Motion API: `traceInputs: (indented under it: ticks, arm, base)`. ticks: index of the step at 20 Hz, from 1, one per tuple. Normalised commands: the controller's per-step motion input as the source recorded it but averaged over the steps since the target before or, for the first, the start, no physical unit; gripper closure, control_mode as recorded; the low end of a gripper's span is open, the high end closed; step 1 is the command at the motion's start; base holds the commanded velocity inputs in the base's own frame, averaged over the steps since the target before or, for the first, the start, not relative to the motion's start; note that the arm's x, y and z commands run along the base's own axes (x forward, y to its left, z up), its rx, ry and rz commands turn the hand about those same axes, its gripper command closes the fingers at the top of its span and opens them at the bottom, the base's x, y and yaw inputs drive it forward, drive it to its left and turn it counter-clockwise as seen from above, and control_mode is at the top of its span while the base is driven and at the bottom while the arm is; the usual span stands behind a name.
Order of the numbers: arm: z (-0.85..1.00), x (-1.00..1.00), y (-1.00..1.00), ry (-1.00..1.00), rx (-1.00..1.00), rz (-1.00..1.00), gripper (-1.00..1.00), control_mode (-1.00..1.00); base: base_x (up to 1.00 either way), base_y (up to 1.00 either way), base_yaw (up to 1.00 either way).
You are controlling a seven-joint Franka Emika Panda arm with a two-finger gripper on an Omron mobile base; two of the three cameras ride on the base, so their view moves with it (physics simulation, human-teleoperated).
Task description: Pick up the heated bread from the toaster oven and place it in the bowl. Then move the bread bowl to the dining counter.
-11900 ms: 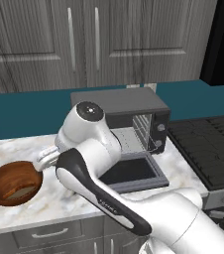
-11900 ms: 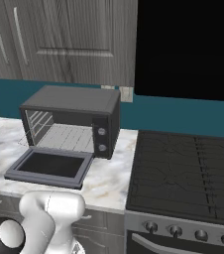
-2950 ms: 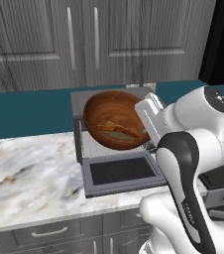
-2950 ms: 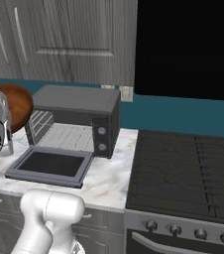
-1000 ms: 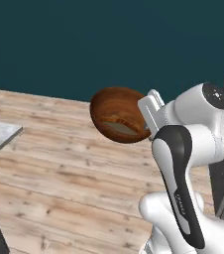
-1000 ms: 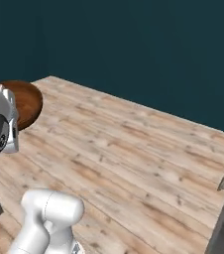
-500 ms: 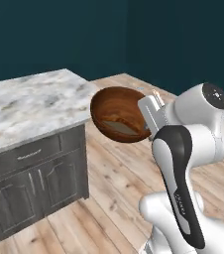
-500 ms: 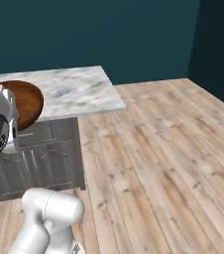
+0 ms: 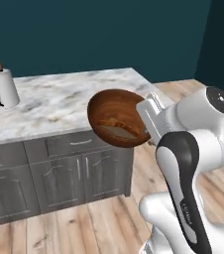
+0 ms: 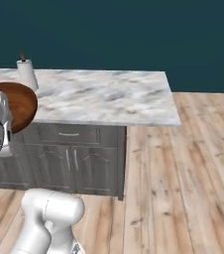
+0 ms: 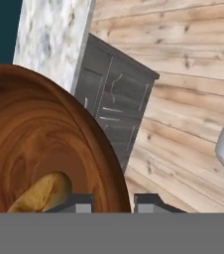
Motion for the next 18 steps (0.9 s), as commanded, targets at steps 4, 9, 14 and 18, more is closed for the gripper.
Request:
traceInputs:
  ticks: [4,9,14,18]
  arm:
    - [0.0,0.0,0.0,0.0,0.0,0.0,1.0,1.0]
    - [0.0,0.0,0.0,0.0,0.0,0.0,1.0,1.0]
    - [0.0,0.0,0.0,0.0,0.0,0.0,1.0,1.0]
    - [-0.09,0.59,0.0,0.05,-0.02,0.0,1.0,-1.0]
  base:
    - [1.0,-0.32,0.02]
    - [1.0,-0.04,0.0]
    - [0.93,0.0,0.0]
    - [0.21,0.0,0.0]
